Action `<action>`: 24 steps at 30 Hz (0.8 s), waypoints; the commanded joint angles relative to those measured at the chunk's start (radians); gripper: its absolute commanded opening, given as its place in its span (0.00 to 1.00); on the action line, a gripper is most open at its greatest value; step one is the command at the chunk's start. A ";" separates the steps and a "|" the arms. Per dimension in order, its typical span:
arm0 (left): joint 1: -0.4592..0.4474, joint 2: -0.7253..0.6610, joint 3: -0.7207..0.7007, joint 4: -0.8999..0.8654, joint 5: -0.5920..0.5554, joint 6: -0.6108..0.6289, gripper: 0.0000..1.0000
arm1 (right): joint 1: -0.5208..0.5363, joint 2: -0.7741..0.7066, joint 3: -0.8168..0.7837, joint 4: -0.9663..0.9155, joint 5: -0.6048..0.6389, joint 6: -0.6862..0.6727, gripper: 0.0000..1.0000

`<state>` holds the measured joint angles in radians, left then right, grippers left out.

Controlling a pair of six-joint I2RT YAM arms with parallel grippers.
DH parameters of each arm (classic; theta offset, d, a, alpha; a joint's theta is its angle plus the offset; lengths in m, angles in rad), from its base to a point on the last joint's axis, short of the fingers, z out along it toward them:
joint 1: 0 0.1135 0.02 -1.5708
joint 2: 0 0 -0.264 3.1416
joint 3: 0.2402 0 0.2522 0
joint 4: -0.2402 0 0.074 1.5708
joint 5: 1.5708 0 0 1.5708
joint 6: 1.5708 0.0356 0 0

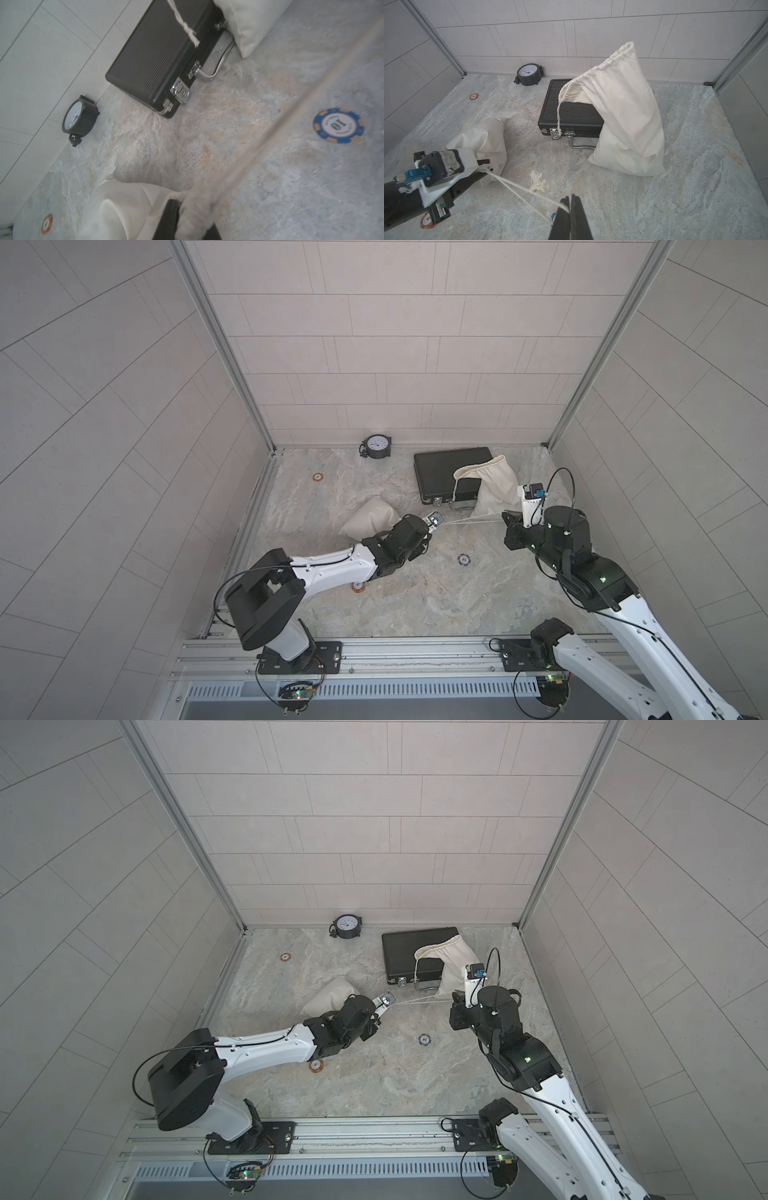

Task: Close the soil bag
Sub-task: Frap the soil bag at the center of the board.

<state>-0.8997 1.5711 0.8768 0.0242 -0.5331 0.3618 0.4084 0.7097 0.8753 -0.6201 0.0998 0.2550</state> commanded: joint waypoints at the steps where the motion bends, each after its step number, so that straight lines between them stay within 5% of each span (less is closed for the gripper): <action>1: 0.054 0.036 -0.045 -0.211 -0.148 -0.015 0.20 | -0.033 -0.018 0.057 0.099 0.090 0.001 0.00; 13: 0.138 -0.146 -0.116 -0.104 0.023 -0.077 0.19 | -0.033 0.089 0.087 0.097 0.028 -0.018 0.00; 18: 0.163 -0.237 -0.123 -0.093 0.136 -0.109 0.21 | -0.033 0.025 0.109 0.087 -0.029 0.024 0.00; 24: 0.194 -0.211 -0.119 -0.098 0.143 -0.155 0.23 | -0.033 0.019 0.064 0.094 -0.030 -0.009 0.00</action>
<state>-0.7296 1.3415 0.7689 -0.0402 -0.3965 0.2520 0.3859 0.7300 0.9424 -0.5495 0.0509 0.2565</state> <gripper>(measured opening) 0.228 0.047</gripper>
